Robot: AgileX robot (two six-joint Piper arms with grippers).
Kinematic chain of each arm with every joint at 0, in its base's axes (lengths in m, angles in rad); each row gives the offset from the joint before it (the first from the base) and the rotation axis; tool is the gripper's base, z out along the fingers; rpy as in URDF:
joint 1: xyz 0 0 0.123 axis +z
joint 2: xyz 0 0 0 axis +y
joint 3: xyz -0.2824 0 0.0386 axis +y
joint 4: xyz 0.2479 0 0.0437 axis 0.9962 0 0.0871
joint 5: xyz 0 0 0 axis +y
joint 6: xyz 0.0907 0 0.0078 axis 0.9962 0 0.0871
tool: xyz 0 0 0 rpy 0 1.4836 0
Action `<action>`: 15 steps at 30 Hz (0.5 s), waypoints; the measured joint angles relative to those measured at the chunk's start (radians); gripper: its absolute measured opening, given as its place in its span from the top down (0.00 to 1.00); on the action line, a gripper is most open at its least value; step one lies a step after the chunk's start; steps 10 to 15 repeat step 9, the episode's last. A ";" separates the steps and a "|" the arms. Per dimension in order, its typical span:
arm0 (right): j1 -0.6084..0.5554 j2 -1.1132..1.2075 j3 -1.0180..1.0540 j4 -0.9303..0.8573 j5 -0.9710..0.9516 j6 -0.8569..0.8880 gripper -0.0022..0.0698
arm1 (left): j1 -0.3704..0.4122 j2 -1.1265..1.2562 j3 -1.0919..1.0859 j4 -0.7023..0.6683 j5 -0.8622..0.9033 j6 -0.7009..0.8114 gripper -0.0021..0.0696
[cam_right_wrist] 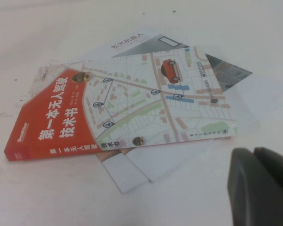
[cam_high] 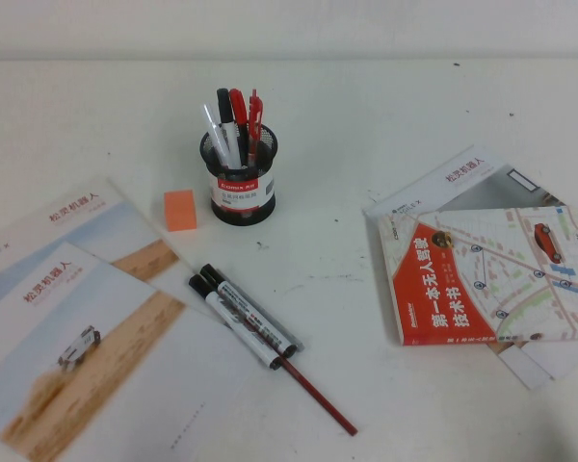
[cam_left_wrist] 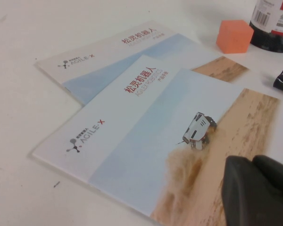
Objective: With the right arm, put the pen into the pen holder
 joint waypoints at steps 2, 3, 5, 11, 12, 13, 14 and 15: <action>0.000 0.000 0.000 0.000 0.000 -0.018 1.00 | 0.000 0.000 0.000 0.000 0.000 0.000 0.97; 0.000 0.000 0.000 0.000 0.000 -0.036 1.00 | 0.000 0.000 0.000 0.000 0.000 0.000 0.97; 0.000 0.000 0.000 0.005 0.000 -0.077 1.00 | 0.000 0.000 0.000 0.000 0.000 0.000 0.97; 0.000 0.000 0.000 0.026 0.000 -0.104 1.00 | 0.000 0.000 0.000 0.000 0.000 0.000 0.97; 0.000 0.000 0.000 0.026 0.000 -0.104 1.00 | 0.000 0.000 0.000 0.000 0.000 0.000 0.97; 0.000 0.000 0.000 0.026 0.000 -0.104 1.00 | 0.000 0.000 0.000 0.000 0.000 0.000 0.97; 0.000 0.000 0.000 0.026 0.000 -0.104 1.00 | 0.000 0.000 0.000 0.000 0.000 0.000 0.97; 0.000 0.000 0.000 0.026 0.000 -0.104 1.00 | 0.000 0.000 0.000 0.000 0.000 0.000 0.97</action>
